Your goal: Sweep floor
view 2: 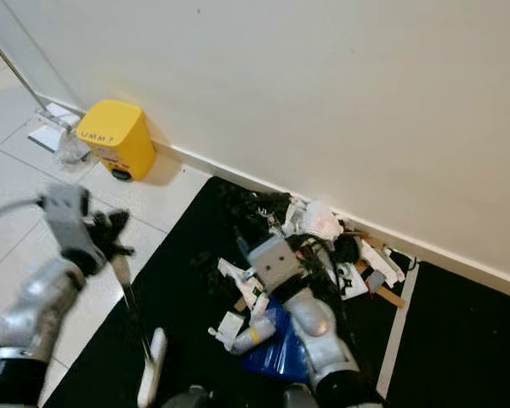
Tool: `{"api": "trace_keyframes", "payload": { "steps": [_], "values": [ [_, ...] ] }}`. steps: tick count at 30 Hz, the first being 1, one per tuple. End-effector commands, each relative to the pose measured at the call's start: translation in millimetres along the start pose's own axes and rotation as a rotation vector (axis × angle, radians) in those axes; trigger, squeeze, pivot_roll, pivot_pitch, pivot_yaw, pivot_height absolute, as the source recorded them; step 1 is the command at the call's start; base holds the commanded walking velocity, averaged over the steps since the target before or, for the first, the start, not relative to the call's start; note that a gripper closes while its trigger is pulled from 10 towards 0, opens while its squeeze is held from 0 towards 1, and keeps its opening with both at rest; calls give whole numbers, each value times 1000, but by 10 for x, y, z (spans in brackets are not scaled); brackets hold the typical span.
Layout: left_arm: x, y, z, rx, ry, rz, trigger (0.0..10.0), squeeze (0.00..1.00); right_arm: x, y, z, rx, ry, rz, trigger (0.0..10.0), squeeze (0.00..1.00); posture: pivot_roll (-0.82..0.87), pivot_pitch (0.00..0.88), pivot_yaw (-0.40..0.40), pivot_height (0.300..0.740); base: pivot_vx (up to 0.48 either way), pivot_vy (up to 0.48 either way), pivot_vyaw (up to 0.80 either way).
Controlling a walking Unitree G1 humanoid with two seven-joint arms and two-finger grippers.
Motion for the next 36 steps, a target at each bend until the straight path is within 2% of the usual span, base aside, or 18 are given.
{"api": "trace_keyframes", "payload": {
  "steps": [1,5,7,11,16,17,19,22,23,25,26,27,28,30,31,32,33,36],
  "values": [
    [5,43,43,1,-43,13,10000,0,-102,187,-92,14,39,55,10000,0,76,351,94,740,0,0,0],
    [92,-16,76,-53,-95,0,10000,0,-128,269,-97,22,41,66,10000,0,69,355,95,740,0,0,0],
    [114,-53,125,-47,-118,-7,10000,0,-132,272,-101,20,41,65,10000,0,66,358,97,740,0,0,0],
    [159,-268,518,32,-276,-77,10000,0,-87,116,-103,11,35,14,10000,0,71,358,100,740,0,0,0],
    [193,-343,541,41,-304,-107,10000,0,-51,92,-94,17,31,6,10000,0,71,358,100,740,0,0,0],
    [217,-409,471,67,-296,-128,10000,0,-21,100,-75,19,26,8,10000,0,73,361,99,740,0,0,0],
    [217,-409,471,67,-296,-128,10000,0,-21,100,-75,19,26,8,10000,0,73,361,99,740,0,0,0],
    [232,-510,417,77,-286,-165,10000,0,-2,113,-57,21,20,12,10000,0,73,361,99,740,0,0,0],
    [251,-580,296,55,-248,-193,10000,0,4,123,-46,24,15,14,10000,0,70,365,100,740,0,0,0],
    [256,-616,-111,74,-138,-207,10000,0,7,144,-36,29,11,16,10000,0,61,365,101,740,0,0,0],
    [256,-616,-111,74,-138,-207,10000,0,7,144,-36,29,11,16,10000,0,61,365,101,740,0,0,0],
    [238,-610,-285,93,-94,-205,10000,0,9,150,-32,31,10,15,10000,0,54,366,102,740,0,0,0],
    [238,-610,-285,93,-94,-205,10000,0,9,150,-32,31,10,15,10000,0,54,366,102,740,0,0,0],
    [191,-607,-510,75,-36,-209,10000,0,11,149,-24,32,6,14,10000,0,45,368,103,740,0,0,0],
    [191,-607,-510,75,-36,-209,10000,0,11,149,-24,32,6,14,10000,0,45,368,103,740,0,0,0],
    [181,-607,-573,15,-21,-196,10000,0,9,146,-23,33,5,13,10000,0,45,370,107,740,0,0,0],
    [181,-607,-573,15,-21,-196,10000,0,9,146,-23,33,5,13,10000,0,45,370,107,740,0,0,0],
    [215,-714,-616,-194,-17,-198,10000,0,3,149,-28,38,6,11,10000,0,48,370,106,740,0,0,0]
  ]
}}
Point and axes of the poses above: a point about 5 cm out from each wrist's last joint towards the gripper, its own x axis pointing out of the wrist towards the gripper, its own z axis along the axis of the wrist's last joint, y = z × x, the point moved 6 cm from there along x, pointing out of the wrist towards the gripper, and after that the axes turned 14 degrees about -x, right-handed, at the moved point
